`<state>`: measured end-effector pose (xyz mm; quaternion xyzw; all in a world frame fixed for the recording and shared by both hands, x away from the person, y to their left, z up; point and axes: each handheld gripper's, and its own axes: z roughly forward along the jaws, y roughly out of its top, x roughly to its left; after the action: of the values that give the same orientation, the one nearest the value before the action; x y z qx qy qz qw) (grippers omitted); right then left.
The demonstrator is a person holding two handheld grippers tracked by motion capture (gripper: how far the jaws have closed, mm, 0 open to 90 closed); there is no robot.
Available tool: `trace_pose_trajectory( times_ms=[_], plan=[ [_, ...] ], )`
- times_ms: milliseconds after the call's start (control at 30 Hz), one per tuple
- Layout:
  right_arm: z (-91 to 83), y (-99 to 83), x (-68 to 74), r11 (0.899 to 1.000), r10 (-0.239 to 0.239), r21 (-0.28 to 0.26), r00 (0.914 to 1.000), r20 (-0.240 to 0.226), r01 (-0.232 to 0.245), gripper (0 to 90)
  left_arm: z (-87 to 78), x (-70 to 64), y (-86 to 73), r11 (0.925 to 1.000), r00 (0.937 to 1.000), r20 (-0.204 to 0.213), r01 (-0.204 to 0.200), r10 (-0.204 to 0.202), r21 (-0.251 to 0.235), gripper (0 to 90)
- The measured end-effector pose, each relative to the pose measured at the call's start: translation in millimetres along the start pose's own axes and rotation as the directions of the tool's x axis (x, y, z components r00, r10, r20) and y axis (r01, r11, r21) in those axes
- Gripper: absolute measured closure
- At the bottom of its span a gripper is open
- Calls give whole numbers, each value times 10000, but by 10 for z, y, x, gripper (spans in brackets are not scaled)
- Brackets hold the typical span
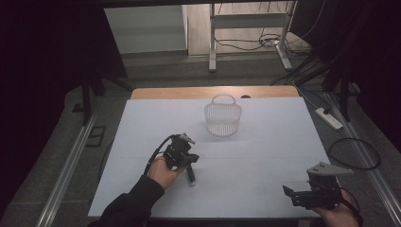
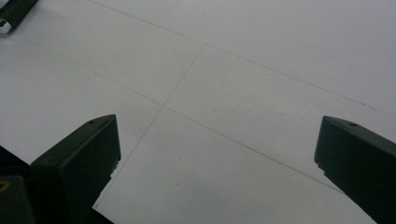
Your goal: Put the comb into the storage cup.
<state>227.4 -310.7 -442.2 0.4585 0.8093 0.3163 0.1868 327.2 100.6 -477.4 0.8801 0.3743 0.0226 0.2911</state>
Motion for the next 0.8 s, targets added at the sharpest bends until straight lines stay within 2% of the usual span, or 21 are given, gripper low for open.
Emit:
trace_pose_trajectory(
  times_ms=[233,433,800],
  plan=[
    [-2,0,5,10000,-40,7,10000,35,40,8,81,-24,-63,9998,10000,-21,46,-45,193,888],
    [-1,0,8,10000,-63,-1,10000,32,63,8,163,-30,-128,9990,9997,69,237,-240,376,888],
    [-1,0,13,10000,-95,8,10000,21,95,10,277,-92,-217,9963,9999,-38,138,-135,849,889]
  ],
)
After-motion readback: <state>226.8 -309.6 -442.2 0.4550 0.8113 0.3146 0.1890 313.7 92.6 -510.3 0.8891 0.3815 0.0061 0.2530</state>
